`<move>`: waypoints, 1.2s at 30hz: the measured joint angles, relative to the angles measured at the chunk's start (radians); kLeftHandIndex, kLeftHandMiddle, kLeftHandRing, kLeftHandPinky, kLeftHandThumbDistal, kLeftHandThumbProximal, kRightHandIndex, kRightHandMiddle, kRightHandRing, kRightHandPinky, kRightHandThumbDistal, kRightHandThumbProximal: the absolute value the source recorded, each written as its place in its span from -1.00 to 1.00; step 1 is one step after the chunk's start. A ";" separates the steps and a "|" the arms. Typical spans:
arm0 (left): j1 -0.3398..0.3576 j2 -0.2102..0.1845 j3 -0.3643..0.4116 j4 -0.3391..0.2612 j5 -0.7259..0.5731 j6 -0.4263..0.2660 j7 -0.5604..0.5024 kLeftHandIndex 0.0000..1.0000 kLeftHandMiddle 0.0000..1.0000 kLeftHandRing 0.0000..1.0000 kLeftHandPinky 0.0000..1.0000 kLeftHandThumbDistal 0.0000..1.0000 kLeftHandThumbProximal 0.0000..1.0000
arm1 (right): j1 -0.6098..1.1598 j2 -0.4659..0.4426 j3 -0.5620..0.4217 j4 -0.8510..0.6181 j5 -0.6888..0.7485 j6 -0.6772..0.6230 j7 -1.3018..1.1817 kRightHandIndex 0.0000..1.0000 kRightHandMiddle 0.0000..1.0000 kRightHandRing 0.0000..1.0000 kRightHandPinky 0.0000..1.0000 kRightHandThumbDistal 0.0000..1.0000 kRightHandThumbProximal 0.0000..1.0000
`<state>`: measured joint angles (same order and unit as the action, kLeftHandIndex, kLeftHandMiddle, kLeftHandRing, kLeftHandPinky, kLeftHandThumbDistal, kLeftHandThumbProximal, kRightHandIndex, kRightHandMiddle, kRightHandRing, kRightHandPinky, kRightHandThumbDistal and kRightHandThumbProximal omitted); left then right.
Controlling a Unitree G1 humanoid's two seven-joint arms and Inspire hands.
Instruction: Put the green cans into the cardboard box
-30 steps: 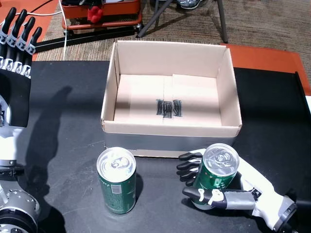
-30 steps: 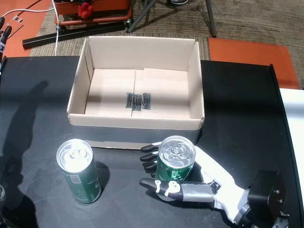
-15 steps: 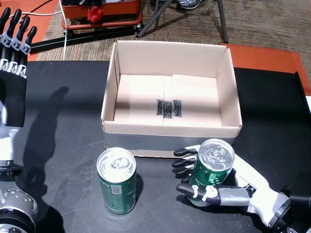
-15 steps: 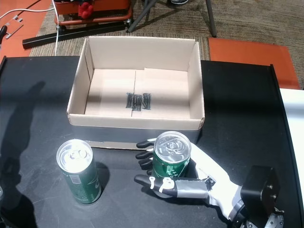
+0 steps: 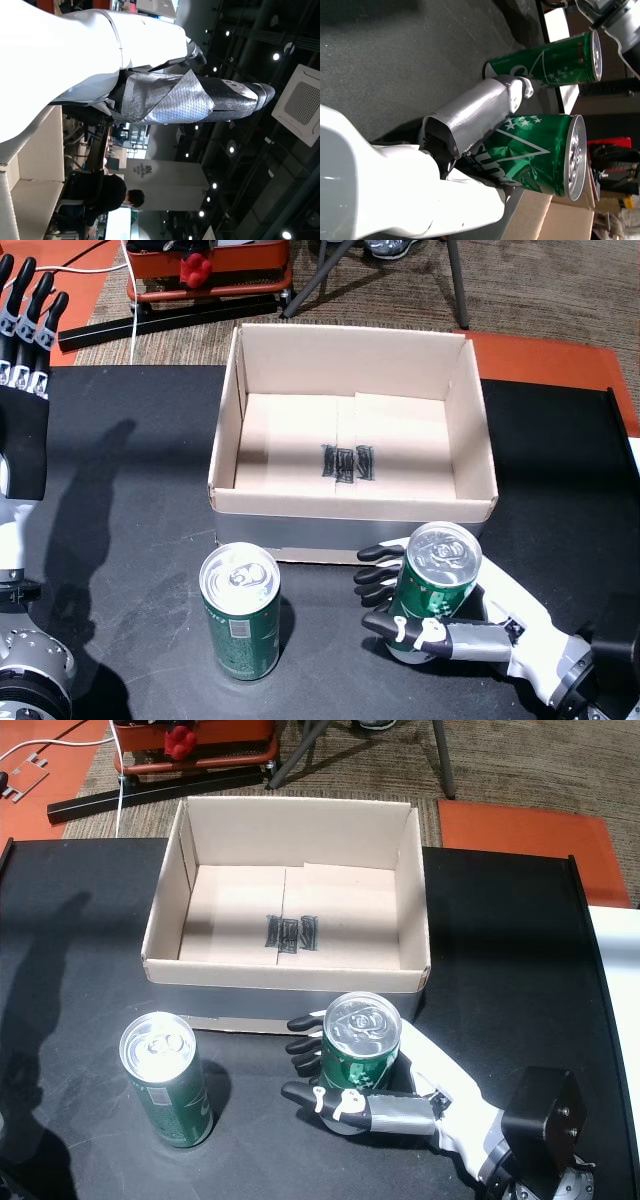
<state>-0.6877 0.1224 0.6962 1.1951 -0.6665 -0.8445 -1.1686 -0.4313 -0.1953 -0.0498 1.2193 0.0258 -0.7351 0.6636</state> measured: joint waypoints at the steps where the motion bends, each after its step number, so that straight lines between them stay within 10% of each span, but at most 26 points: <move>1: 0.000 0.000 0.000 0.000 0.000 0.000 0.000 1.00 1.00 1.00 1.00 0.56 1.00 | 0.000 0.000 0.002 0.000 -0.005 -0.004 -0.015 -0.17 -0.16 -0.09 -0.02 0.49 -0.38; 6: 0.000 0.000 0.000 0.000 0.000 0.000 0.003 1.00 1.00 1.00 1.00 0.54 1.00 | 0.000 0.000 0.022 -0.008 -0.037 -0.008 -0.103 -0.40 -0.33 -0.23 -0.13 0.22 -0.40; 36: 0.000 0.000 -0.008 0.000 0.003 0.000 0.025 1.00 1.00 1.00 1.00 0.60 1.00 | 0.004 -0.019 0.046 -0.029 -0.072 -0.032 -0.165 -0.50 -0.34 -0.33 -0.26 0.38 -0.28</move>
<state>-0.6879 0.1223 0.6884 1.1955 -0.6631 -0.8447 -1.1441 -0.4273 -0.2141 -0.0040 1.1906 -0.0459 -0.7671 0.4988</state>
